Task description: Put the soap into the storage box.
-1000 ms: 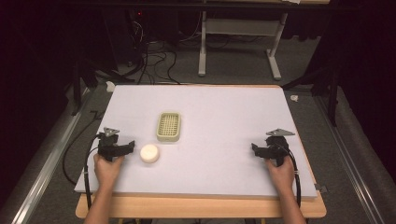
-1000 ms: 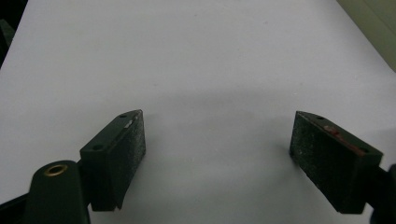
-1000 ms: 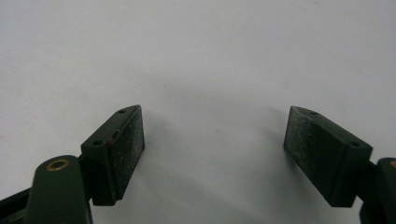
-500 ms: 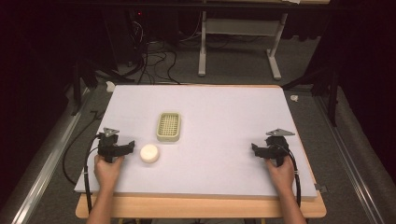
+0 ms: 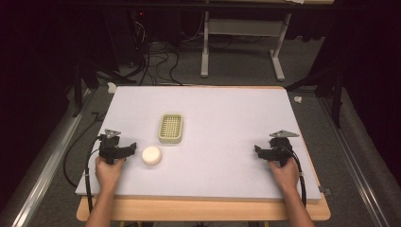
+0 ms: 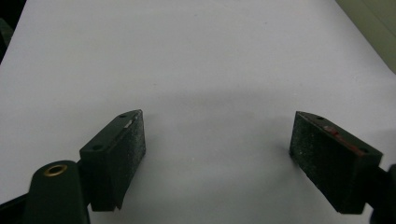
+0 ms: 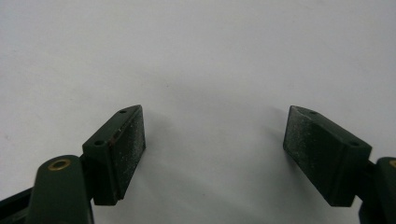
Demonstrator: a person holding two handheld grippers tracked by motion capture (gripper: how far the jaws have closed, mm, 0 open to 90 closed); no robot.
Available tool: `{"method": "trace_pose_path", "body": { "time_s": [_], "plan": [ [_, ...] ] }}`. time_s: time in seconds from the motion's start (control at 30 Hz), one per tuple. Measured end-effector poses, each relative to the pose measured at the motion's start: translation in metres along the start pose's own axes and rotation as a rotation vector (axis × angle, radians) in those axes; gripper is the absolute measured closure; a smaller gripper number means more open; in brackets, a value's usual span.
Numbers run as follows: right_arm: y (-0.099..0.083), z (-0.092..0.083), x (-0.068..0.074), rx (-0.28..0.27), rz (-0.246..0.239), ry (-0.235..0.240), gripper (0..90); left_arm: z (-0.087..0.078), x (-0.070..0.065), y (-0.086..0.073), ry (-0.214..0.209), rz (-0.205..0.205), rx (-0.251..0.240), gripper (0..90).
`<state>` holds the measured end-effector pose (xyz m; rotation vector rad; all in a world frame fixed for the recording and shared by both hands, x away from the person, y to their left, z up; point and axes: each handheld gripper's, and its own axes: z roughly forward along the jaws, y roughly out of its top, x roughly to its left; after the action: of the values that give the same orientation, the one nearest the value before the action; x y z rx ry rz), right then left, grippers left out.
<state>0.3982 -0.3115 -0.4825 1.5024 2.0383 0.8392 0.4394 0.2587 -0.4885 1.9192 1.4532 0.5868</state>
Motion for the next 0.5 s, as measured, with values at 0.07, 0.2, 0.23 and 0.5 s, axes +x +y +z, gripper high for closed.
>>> {"method": "trace_pose_path", "body": {
  "time_s": [0.07,0.2,0.23,0.5],
  "plan": [
    [-0.0001,0.0,0.0005,-0.001,0.0,-0.002,21.4,0.0,-0.0001,0.0,0.001,0.001,0.0,19.1],
    [-0.0002,-0.0001,0.0008,-0.003,-0.004,-0.009,21.8,0.0002,-0.0003,0.0004,0.001,0.004,0.004,19.0],
    [-0.0003,-0.0002,0.0009,-0.004,-0.005,-0.01,21.9,0.0002,-0.0002,0.0005,0.001,0.004,0.004,19.0],
    [-0.0004,-0.0004,0.0012,-0.004,-0.005,-0.009,22.3,-0.0009,0.0006,0.0002,0.008,-0.008,-0.004,22.6]
  ]
}}
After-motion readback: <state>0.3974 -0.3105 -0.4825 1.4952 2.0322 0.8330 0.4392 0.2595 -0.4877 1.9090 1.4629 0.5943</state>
